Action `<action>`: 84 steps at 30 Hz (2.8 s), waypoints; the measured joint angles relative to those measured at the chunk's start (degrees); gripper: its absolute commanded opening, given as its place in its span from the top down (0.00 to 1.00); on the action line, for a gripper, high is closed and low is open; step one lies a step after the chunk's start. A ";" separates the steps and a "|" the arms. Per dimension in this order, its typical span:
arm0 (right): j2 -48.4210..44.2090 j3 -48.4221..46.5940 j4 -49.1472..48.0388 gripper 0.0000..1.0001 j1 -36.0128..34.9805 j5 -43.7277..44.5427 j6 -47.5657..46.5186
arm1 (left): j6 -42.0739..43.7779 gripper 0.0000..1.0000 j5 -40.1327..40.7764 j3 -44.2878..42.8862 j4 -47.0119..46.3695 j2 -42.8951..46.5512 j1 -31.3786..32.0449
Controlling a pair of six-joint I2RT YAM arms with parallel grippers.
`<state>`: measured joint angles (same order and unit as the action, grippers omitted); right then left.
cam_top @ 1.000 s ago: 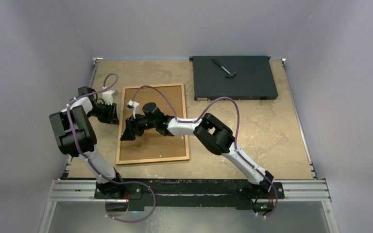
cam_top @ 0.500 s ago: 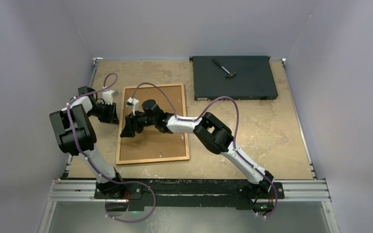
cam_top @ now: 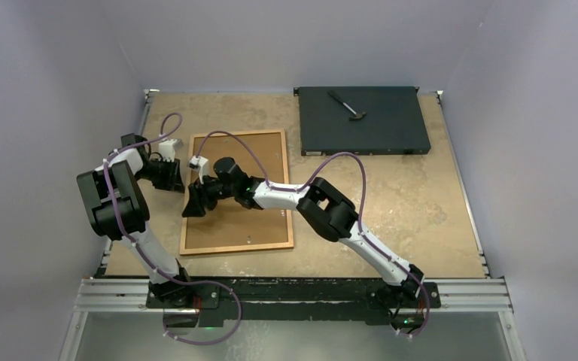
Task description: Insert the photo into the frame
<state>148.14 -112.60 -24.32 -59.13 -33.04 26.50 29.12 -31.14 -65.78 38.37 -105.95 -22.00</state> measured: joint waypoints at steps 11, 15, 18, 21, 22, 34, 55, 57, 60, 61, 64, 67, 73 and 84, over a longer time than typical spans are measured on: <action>0.00 1.42 -2.38 0.43 0.07 -2.82 -0.39 | 0.00 0.83 -0.04 0.00 -0.09 0.00 0.00; 0.00 1.40 -2.10 0.43 -0.50 -5.03 -0.68 | -0.04 0.84 -0.15 0.02 -0.15 -0.02 0.17; 0.00 1.33 -1.16 0.43 -0.98 -6.67 -1.05 | -0.13 0.84 -0.13 0.04 -0.24 -0.02 0.24; 0.00 1.36 -0.83 0.40 -1.42 -7.91 -1.07 | -0.59 0.84 -0.04 0.04 -0.46 -0.02 0.42; 0.00 1.36 -0.74 0.39 -1.53 -8.37 -1.05 | -0.79 0.85 -0.07 0.04 -0.55 -0.02 0.48; -3.56 7.89 -5.49 0.32 2.23 -8.70 2.45 | -0.98 0.84 -0.11 -0.90 0.87 -0.24 1.09; -5.42 5.38 -7.30 0.06 11.78 8.92 0.61 | -13.60 0.72 -6.21 -24.17 -0.83 -16.79 3.96; -3.80 2.62 -7.17 0.07 11.78 8.90 0.42 | -13.90 0.79 -6.97 -24.17 -0.96 -16.79 4.35; -0.44 -1.79 -6.58 0.08 11.78 8.37 0.42 | -13.73 0.89 -8.13 -23.71 -1.07 -16.70 4.48; 0.76 -3.13 -6.32 0.08 11.76 8.13 0.42 | -13.62 0.93 -8.48 -23.32 -1.38 -16.48 4.46; 3.52 -5.05 -5.42 0.09 11.63 7.76 0.39 | -13.42 0.99 -9.20 -21.73 -2.73 -15.43 4.33; 4.70 -5.97 -6.23 0.11 11.63 6.82 0.42 | -12.87 1.00 -9.62 -19.87 -4.24 -14.32 4.24; 4.81 -6.34 -5.53 0.13 11.34 6.23 0.44 | -11.80 1.00 -11.10 -16.15 -6.05 -12.44 4.20; 5.29 -7.52 -4.13 0.18 8.15 6.60 -1.68 | -11.37 1.00 -11.91 -13.51 -7.54 -11.02 4.20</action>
<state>153.42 -120.11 -28.45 -50.98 -26.44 24.82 17.76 -43.05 -79.29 30.83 -116.97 -17.80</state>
